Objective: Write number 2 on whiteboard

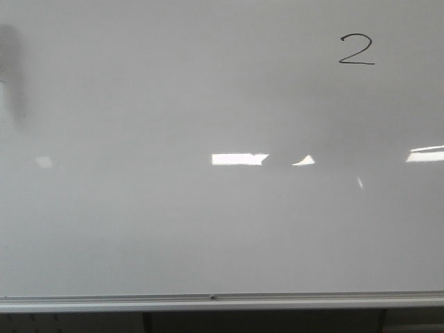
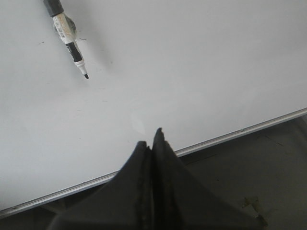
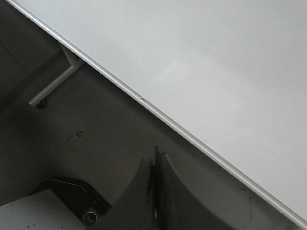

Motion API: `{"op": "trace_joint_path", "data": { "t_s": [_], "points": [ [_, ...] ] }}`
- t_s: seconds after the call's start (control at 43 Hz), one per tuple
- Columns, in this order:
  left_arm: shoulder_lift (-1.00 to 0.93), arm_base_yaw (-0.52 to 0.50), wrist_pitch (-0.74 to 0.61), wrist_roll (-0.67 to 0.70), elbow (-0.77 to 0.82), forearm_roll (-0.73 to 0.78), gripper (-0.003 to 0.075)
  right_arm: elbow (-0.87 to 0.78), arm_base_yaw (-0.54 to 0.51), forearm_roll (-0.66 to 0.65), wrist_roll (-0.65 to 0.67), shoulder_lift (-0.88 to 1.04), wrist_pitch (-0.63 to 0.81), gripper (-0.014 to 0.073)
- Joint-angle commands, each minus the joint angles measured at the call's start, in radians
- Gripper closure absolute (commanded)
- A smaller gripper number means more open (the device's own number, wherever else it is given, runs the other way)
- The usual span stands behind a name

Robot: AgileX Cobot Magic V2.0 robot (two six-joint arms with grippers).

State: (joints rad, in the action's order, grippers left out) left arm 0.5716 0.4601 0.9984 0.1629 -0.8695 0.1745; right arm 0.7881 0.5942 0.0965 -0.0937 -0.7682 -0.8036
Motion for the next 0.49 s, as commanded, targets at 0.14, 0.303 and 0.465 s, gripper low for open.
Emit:
{"op": "trace_joint_path", "data": {
  "t_s": [0.14, 0.303, 0.465],
  "points": [
    [0.003, 0.008, -0.058, 0.002, -0.027, 0.003, 0.0741, 0.033, -0.004, 0.006, -0.003, 0.006, 0.047, 0.0675],
    [0.003, 0.008, -0.058, 0.002, -0.027, 0.003, 0.0741, 0.033, -0.004, 0.006, -0.003, 0.006, 0.045, 0.0675],
    [0.003, 0.008, -0.058, 0.002, -0.027, 0.003, 0.0741, 0.033, -0.004, 0.006, -0.003, 0.006, 0.045, 0.0675]
  ]
}}
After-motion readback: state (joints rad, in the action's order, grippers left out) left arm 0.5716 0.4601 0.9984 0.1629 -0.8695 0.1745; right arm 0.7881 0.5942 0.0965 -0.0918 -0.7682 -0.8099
